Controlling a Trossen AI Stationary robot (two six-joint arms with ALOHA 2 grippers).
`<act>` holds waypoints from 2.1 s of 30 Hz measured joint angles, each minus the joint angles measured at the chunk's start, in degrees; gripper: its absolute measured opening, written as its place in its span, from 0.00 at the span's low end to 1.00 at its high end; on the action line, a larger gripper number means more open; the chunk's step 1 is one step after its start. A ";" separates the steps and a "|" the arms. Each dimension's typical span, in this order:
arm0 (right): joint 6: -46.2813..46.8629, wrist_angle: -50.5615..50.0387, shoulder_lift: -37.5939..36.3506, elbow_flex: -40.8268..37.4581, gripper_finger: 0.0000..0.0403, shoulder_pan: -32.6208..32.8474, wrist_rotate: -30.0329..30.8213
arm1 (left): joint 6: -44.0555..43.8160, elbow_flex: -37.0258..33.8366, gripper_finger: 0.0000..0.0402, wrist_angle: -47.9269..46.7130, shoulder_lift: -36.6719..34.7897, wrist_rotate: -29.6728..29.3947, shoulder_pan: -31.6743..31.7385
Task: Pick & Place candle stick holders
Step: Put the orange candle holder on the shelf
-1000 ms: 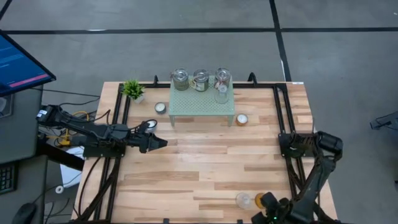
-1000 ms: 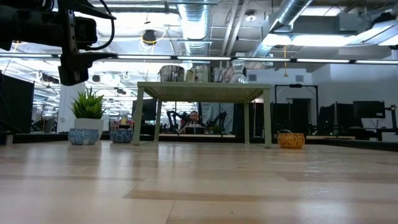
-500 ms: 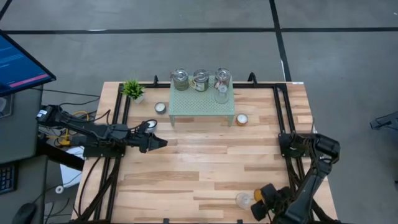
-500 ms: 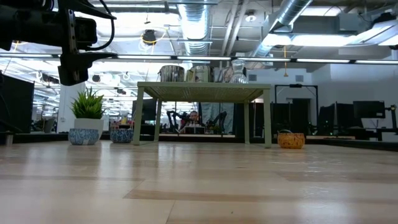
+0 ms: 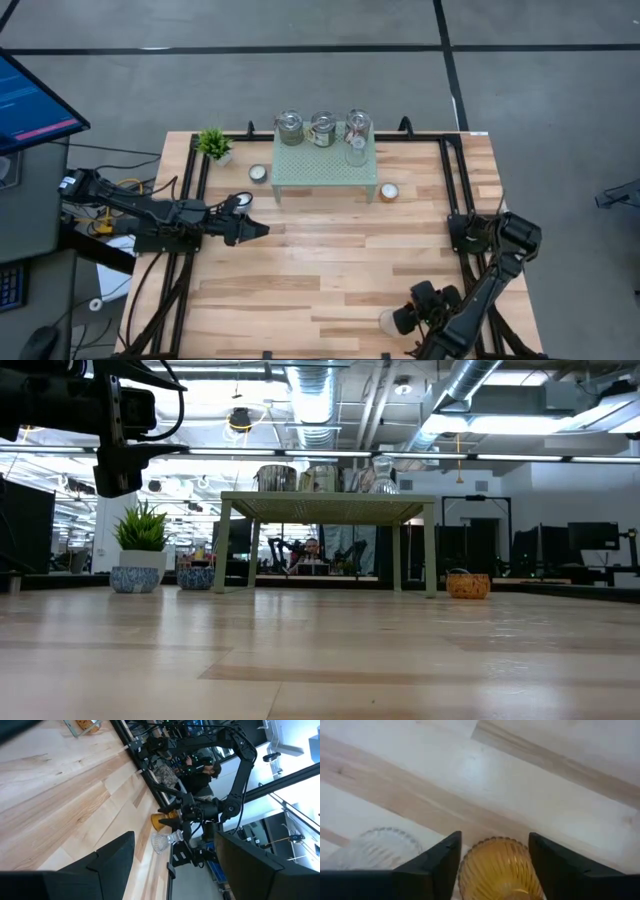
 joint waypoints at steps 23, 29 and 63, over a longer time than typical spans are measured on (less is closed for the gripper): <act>-1.59 -3.09 0.00 0.00 0.27 0.02 2.20 | 0.25 0.00 0.69 0.00 0.00 -1.38 -0.01; -1.67 -6.86 0.02 -0.02 0.27 -3.16 6.29 | 0.31 0.00 0.69 0.00 0.00 -1.38 0.00; -54.45 13.81 -3.02 -0.07 0.28 -28.94 14.70 | 1.86 -0.01 0.69 -0.07 0.00 -1.32 -0.01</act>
